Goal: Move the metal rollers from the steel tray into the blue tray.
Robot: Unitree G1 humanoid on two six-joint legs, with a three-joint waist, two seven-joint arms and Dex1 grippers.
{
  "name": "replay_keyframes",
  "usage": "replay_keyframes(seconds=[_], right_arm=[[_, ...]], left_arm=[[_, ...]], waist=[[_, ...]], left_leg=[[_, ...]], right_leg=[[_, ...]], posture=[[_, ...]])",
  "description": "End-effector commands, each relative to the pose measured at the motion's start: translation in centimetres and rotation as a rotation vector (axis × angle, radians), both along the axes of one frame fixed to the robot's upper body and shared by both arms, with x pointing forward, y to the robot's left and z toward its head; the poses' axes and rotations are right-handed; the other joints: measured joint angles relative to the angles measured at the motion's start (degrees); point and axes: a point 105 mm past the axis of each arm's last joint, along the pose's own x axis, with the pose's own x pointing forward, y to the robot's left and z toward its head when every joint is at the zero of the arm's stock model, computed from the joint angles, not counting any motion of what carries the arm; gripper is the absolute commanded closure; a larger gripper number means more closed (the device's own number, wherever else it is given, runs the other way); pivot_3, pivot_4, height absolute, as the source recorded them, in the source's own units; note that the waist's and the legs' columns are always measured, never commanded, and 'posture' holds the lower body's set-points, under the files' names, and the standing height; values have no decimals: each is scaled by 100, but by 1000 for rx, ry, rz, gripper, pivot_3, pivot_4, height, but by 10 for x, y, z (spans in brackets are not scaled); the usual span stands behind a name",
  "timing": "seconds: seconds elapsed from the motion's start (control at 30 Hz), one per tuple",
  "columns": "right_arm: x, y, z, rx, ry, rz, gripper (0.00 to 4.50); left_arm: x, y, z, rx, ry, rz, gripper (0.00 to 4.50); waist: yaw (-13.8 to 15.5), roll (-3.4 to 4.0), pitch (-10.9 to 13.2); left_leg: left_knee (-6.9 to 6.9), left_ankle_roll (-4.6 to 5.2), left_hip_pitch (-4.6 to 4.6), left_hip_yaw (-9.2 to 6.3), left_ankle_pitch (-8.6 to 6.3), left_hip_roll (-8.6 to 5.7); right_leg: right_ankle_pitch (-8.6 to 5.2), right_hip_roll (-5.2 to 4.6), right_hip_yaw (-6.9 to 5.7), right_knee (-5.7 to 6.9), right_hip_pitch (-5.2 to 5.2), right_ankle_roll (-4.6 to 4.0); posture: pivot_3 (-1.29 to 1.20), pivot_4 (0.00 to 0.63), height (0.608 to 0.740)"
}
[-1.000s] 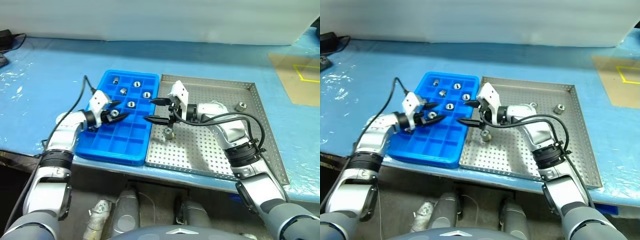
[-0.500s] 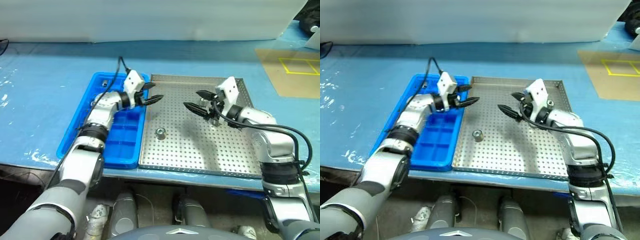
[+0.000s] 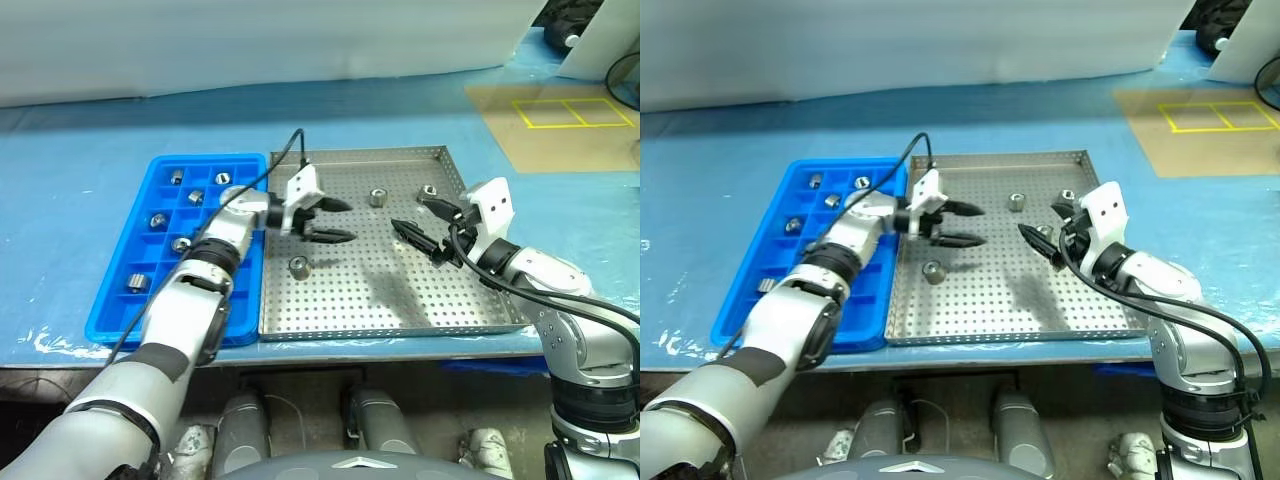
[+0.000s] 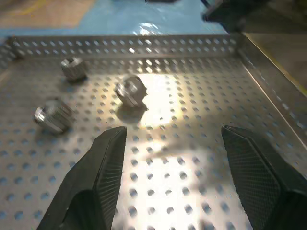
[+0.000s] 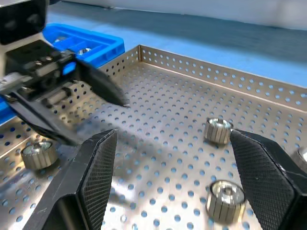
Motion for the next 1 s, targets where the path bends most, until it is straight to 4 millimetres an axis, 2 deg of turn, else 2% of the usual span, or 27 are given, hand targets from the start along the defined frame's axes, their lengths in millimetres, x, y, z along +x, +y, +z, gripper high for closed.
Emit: replay_keyframes(seconds=[0.03,0.1,0.23,0.37,0.43,0.53,0.67,0.73,1.0], right_arm=[[-7,2,12,10,-45,6,649],[-7,5,9,15,-37,9,649],[-4,11,5,28,-28,20,649],[-3,18,1,40,-21,32,649],[-3,20,0,44,-18,31,649],[-6,24,-4,59,-11,24,649],[-10,24,-12,72,3,8,649],[-12,25,-13,78,5,1,649],[-11,28,-17,95,13,-9,649]], left_arm=[[-2,19,21,120,-103,-81,1161],[2,25,30,176,-152,-76,1161],[0,24,39,260,-169,-127,1161],[-6,6,44,379,-170,-205,1161],[-8,3,44,432,-152,-221,1161],[-12,6,35,560,-102,-247,1161],[-14,21,11,730,-117,-301,1161],[-16,25,9,750,-116,-316,1161],[-20,16,-4,717,-120,-346,1161]], waist=[[12,0,0],[23,0,0],[131,1,0],[169,1,0],[165,1,0],[154,2,0],[142,5,-1],[143,6,0],[157,5,0]], left_leg=[[1,-13,-3,0,-8,0],[3,-9,-1,-1,-11,2],[6,3,-7,-1,-19,2],[2,8,-5,3,-21,3],[0,7,-5,3,-20,4],[0,4,-3,4,-20,4],[-3,-3,7,8,-16,1],[-4,-7,4,8,-14,1],[2,-8,4,6,-14,0]], right_leg=[[0,-3,0,-1,1,0],[0,-10,0,-3,7,0],[0,-21,-1,-14,14,0],[0,-23,-1,-19,15,0],[0,-21,-2,-18,13,0],[0,-17,-1,-17,12,0],[0,-8,4,-15,13,0],[0,-4,3,-15,12,0],[0,-10,4,-15,20,0]], posture=[[-517,150,740],[-501,150,740],[-480,150,740],[-474,150,740],[-479,150,740],[-494,150,740],[-509,150,740],[-509,150,740],[-500,150,740]])
